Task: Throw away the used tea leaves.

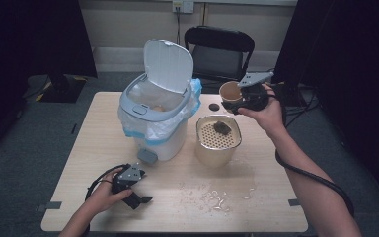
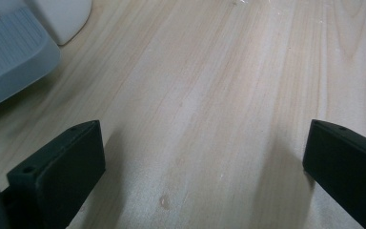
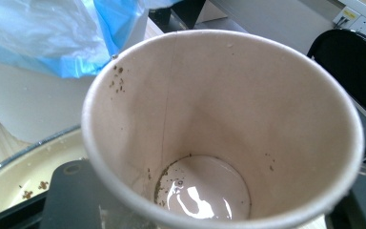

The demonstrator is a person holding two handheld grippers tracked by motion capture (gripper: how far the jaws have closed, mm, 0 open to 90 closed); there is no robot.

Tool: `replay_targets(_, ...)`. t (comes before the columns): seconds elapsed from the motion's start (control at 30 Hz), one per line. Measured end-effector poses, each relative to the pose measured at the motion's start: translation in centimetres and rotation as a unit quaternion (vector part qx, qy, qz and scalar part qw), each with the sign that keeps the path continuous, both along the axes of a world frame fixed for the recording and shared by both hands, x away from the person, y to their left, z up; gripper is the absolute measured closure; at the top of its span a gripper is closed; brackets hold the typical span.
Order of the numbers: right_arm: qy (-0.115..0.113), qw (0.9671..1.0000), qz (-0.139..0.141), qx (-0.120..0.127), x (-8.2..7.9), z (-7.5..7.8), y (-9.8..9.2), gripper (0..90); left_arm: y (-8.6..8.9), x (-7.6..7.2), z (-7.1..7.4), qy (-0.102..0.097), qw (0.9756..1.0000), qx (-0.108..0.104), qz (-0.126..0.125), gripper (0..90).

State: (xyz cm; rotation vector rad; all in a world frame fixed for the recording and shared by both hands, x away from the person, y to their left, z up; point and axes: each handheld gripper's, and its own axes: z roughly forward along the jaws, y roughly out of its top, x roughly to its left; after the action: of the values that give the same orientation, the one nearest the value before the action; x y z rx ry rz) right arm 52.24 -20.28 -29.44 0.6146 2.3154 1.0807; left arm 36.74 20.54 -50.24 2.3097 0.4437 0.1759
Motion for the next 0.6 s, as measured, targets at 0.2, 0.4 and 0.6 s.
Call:
replay_targets(0.2,0.006,0.9999,0.007,0.01,0.1,0.5,0.5,31.8,0.0,0.0,0.1,0.002,1.0,0.003,-0.003,0.0)
replay_targets(0.4,0.01,0.9999,0.01,0.001,0.0,0.6,1.0,31.7,0.0,0.0,0.1,0.002,1.0,0.003,-0.003,0.0)
replay_targets(0.6,0.012,0.9998,0.015,0.003,-0.1,0.8,1.2,31.7,0.0,0.0,0.1,0.003,1.0,0.003,-0.003,0.0)
